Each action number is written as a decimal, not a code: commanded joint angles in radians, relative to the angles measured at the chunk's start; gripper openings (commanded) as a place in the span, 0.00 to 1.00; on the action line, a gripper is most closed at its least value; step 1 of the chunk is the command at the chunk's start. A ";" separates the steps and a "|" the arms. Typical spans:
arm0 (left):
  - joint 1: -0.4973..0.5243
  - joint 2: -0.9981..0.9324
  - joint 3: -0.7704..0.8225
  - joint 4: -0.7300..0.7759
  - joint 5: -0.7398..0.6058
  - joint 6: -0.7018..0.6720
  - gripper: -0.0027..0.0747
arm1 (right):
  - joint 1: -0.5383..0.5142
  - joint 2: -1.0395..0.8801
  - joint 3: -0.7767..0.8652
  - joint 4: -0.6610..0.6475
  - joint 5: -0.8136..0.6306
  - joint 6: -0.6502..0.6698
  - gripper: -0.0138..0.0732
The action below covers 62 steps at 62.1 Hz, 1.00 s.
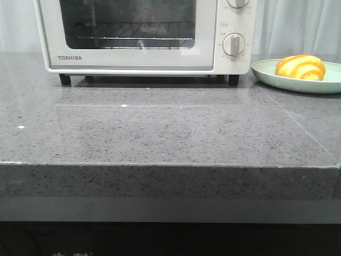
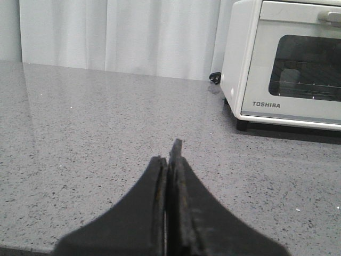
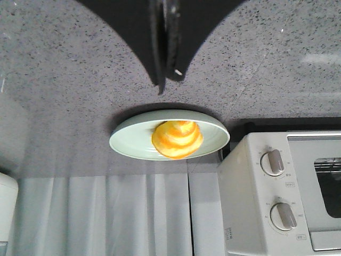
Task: Put bread in oven
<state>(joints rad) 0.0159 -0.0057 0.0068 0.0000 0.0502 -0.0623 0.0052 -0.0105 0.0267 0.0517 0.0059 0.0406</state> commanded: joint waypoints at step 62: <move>-0.006 -0.024 0.024 0.000 -0.078 -0.003 0.01 | -0.006 -0.020 0.003 0.000 -0.089 -0.009 0.02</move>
<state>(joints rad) 0.0159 -0.0057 0.0068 0.0000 0.0502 -0.0623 0.0052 -0.0105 0.0267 0.0517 0.0000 0.0406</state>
